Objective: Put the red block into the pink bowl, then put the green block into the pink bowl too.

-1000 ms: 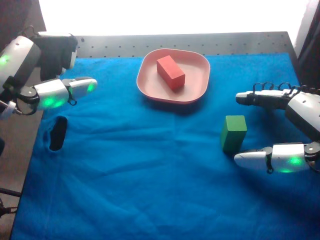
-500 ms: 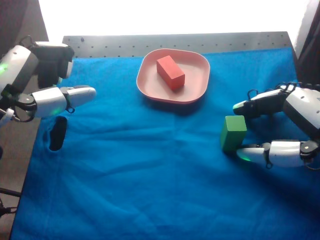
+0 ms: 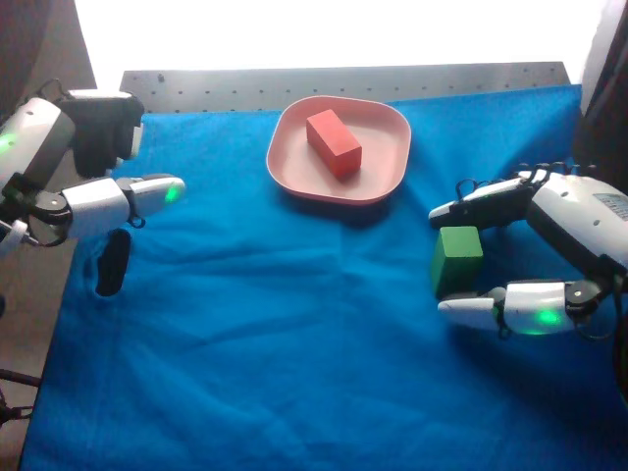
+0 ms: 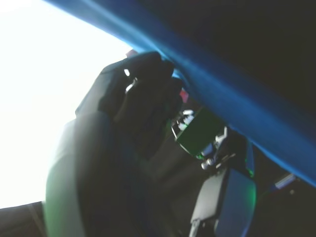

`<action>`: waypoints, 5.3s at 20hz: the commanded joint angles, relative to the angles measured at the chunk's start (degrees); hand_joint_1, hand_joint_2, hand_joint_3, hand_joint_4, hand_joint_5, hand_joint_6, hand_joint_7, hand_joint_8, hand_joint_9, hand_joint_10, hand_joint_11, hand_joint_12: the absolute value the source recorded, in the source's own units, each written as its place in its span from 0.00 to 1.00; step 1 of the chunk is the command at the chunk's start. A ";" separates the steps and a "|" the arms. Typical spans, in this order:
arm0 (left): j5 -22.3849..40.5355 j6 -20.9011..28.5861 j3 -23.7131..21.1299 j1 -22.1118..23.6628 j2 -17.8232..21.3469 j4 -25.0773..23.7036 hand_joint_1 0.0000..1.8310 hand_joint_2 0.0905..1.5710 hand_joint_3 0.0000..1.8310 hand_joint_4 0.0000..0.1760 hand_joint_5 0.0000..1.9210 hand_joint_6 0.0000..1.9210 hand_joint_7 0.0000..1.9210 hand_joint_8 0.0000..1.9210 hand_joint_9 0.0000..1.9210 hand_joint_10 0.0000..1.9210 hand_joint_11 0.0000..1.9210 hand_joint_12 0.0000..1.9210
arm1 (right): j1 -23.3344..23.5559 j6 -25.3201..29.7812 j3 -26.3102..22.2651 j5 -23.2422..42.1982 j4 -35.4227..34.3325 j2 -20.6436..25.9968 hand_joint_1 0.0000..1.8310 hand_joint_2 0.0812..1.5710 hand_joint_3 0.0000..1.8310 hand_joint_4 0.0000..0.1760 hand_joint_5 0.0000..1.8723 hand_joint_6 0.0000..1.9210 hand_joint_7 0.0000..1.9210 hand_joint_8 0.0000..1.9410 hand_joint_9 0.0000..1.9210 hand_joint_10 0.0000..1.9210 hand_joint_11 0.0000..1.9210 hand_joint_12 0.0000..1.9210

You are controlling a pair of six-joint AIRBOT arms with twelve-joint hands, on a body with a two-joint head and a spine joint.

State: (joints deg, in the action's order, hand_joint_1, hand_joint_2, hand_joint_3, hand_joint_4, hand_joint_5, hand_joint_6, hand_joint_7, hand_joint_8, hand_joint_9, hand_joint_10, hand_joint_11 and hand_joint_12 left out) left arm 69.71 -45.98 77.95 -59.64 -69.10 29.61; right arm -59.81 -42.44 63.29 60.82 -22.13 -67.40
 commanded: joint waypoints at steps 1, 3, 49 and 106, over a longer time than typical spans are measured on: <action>6.77 0.21 0.05 0.23 -0.22 -0.79 0.51 0.54 0.00 0.94 0.42 1.00 0.43 1.00 0.44 1.00 0.52 1.00 | 0.84 0.55 -0.17 4.00 2.40 -0.49 0.57 0.46 0.00 0.00 0.46 0.00 0.49 0.00 0.44 0.16 0.22 0.64; 6.61 0.21 0.05 0.16 -0.43 -0.73 0.51 0.53 0.00 1.00 0.42 1.00 0.43 1.00 0.46 1.00 0.55 1.00 | 1.21 0.54 -0.04 3.68 2.85 -0.76 0.59 0.47 0.00 0.00 0.47 0.00 0.51 0.00 0.47 0.17 0.28 0.61; 7.93 0.21 -2.89 -2.56 -0.66 -2.09 0.49 0.54 0.00 1.00 0.44 1.00 0.47 1.00 0.49 1.00 0.55 1.00 | 16.37 0.52 14.80 -5.40 6.66 -1.45 0.71 0.64 0.00 0.00 0.63 0.24 0.64 0.41 0.61 0.44 0.50 0.70; 11.43 2.16 -6.21 -2.98 -1.50 -7.80 0.55 0.55 0.00 0.98 0.40 1.00 0.48 1.00 0.52 1.00 0.58 1.00 | 26.80 1.11 43.28 -22.07 11.01 -25.57 0.76 0.65 0.00 0.00 0.56 0.33 0.60 0.36 0.57 0.55 0.44 0.56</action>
State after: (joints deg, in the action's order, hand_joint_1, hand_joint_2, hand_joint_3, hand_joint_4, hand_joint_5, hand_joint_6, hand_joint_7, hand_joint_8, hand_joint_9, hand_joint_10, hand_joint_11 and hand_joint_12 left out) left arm 73.91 -44.34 71.94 -63.02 -70.50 22.65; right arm -33.74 -41.39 106.43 32.71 -11.16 -92.90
